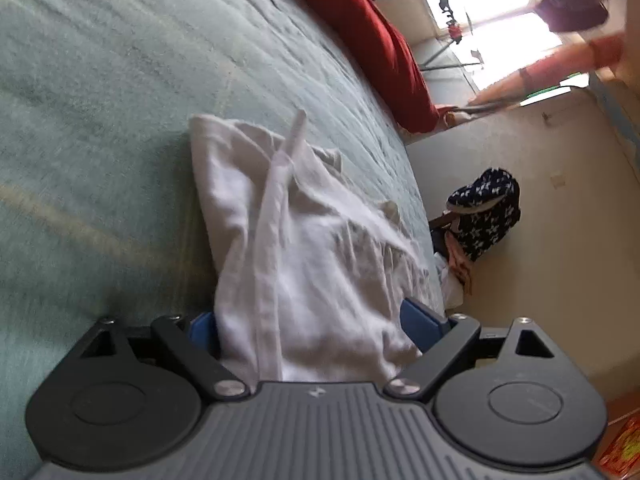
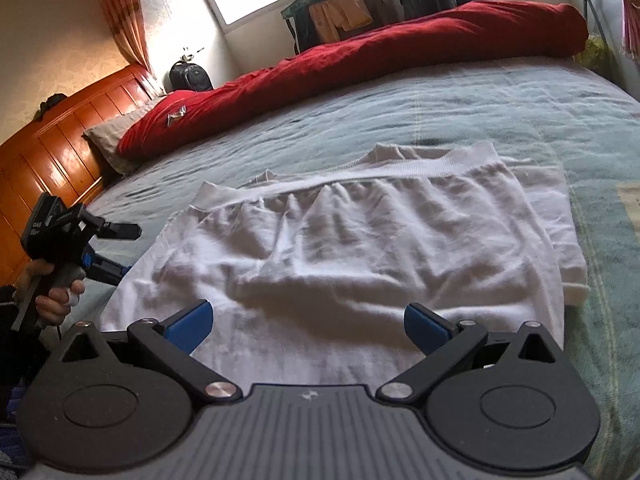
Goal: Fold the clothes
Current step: 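Roll the left gripper and close it on the shirt's edge, then lift the gripped shirt edge upward with the left gripper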
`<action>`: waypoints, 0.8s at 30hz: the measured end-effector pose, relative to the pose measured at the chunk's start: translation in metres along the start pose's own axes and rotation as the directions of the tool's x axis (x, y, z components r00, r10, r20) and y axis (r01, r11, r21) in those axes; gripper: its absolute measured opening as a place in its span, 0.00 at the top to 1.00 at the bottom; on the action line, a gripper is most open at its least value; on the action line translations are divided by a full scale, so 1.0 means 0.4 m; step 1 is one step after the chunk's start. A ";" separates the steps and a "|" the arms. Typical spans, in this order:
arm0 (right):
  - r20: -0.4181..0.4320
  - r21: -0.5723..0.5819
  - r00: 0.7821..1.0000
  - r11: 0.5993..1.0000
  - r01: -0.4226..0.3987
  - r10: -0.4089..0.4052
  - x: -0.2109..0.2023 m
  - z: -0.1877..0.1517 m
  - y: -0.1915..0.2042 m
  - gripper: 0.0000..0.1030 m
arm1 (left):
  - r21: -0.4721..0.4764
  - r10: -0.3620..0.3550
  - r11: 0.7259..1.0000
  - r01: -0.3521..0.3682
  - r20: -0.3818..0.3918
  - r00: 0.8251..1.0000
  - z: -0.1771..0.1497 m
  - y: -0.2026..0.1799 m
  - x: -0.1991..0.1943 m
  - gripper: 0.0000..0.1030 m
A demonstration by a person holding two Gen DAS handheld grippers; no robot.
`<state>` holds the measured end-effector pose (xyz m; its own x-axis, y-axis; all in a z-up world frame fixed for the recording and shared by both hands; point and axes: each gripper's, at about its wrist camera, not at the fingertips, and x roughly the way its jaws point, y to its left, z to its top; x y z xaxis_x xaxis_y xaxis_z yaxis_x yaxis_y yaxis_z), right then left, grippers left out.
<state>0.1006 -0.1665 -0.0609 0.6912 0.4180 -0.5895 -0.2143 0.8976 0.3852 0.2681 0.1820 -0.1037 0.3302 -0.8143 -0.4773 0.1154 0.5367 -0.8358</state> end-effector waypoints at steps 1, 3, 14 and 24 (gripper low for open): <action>-0.003 0.000 1.000 1.000 -0.002 0.002 0.003 0.000 0.002 0.00 | 0.006 0.005 1.000 -0.005 -0.006 1.000 0.018 -0.003 0.015 0.12; 0.000 -0.009 1.000 1.000 -0.007 0.007 0.004 0.004 0.011 0.00 | 0.021 0.016 1.000 -0.016 -0.018 1.000 0.047 -0.008 0.043 0.12; 0.003 -0.021 1.000 1.000 -0.001 0.001 0.002 0.004 0.023 0.00 | 0.038 0.042 0.999 -0.039 -0.106 0.993 0.040 0.010 0.029 0.49; -0.016 -0.031 1.000 0.999 0.022 -0.023 0.013 -0.002 0.022 0.00 | 0.048 0.071 0.997 -0.065 -0.151 0.986 0.053 0.041 0.070 0.83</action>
<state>0.1015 -0.1563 -0.0611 0.6846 0.3998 -0.6094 -0.2205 0.9106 0.3497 0.2990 0.1728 -0.1250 0.1925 -0.7981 -0.5710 0.1387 0.5981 -0.7893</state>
